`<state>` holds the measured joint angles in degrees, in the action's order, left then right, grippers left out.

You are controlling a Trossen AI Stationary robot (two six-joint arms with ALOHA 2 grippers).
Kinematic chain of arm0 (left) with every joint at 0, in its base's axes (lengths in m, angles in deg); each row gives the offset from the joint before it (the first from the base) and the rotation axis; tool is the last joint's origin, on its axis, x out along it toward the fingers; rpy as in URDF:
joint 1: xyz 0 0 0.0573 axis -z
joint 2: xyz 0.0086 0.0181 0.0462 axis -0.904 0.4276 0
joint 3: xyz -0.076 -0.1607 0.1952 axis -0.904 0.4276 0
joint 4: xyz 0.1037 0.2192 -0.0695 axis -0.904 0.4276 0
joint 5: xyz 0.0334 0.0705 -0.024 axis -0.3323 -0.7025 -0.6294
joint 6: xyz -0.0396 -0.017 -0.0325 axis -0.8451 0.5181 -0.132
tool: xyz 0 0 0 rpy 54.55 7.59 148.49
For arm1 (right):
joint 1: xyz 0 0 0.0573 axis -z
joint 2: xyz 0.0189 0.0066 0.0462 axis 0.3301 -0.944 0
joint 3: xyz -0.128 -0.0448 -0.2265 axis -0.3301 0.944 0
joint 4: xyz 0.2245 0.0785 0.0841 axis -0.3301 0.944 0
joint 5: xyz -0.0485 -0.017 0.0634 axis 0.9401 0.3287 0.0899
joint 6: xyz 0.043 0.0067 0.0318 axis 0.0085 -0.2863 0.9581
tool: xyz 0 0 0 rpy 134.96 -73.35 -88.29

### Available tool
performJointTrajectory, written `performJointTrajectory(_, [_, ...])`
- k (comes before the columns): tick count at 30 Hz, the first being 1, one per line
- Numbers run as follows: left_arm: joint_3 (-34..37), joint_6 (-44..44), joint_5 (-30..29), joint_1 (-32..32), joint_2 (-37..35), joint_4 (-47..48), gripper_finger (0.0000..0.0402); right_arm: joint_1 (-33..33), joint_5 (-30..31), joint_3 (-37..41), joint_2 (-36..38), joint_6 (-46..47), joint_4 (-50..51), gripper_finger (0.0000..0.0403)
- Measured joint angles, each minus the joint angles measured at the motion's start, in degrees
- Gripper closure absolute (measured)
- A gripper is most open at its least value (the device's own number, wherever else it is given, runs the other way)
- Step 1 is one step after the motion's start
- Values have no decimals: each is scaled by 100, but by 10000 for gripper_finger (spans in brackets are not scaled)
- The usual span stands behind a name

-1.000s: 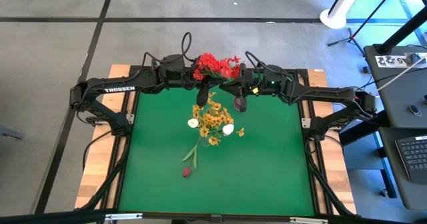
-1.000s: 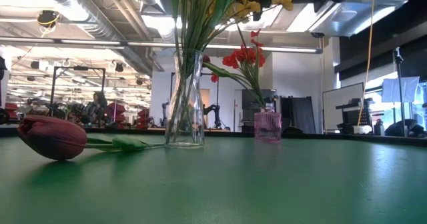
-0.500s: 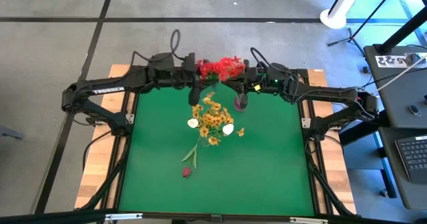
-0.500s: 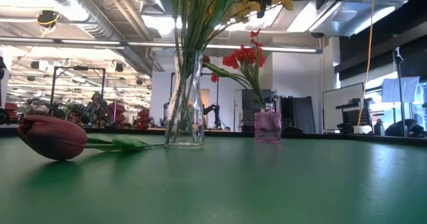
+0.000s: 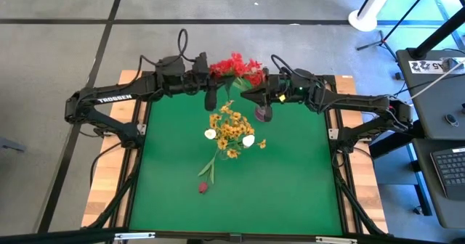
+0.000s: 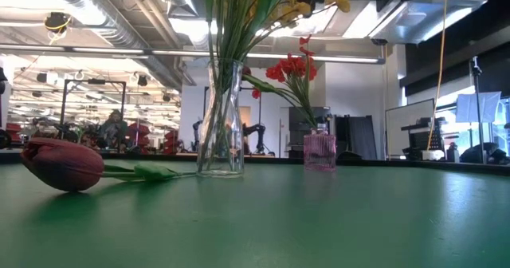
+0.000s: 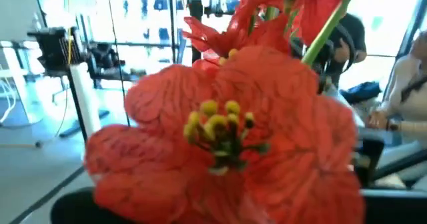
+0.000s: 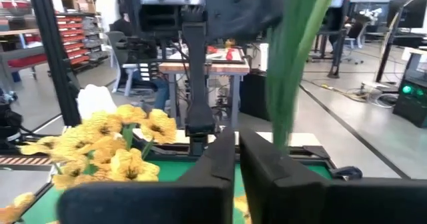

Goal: Sort flowers into vase by color
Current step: Put the red flowers into the violet vase

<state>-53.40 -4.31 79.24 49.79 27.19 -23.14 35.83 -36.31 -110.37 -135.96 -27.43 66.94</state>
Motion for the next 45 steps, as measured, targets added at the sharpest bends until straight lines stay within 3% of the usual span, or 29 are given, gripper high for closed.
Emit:
performJointTrajectory(11, [-9,-251,658,138,179,-817,398,-4,39,9,-26,113,-113,219])
performJointTrajectory(17, [-9,-251,660,256,460,-1139,399,-4,32,9,-26,320,-158,190])
performJointTrajectory(21, [-9,-251,660,260,610,-1375,399,-4,-14,9,-26,378,-149,202])
performJointTrajectory(25, [-9,-256,659,258,647,-1383,399,-9,-14,9,-26,382,-143,240])
performJointTrajectory(33, [-9,-360,651,267,645,-1434,396,-9,-25,9,-26,202,-136,387])
performJointTrajectory(38, [-9,-513,141,271,581,-1290,382,-6,95,9,-26,200,-81,391])
performJointTrajectory(45, [-9,-360,50,271,169,-991,296,-2,515,9,149,174,59,397])
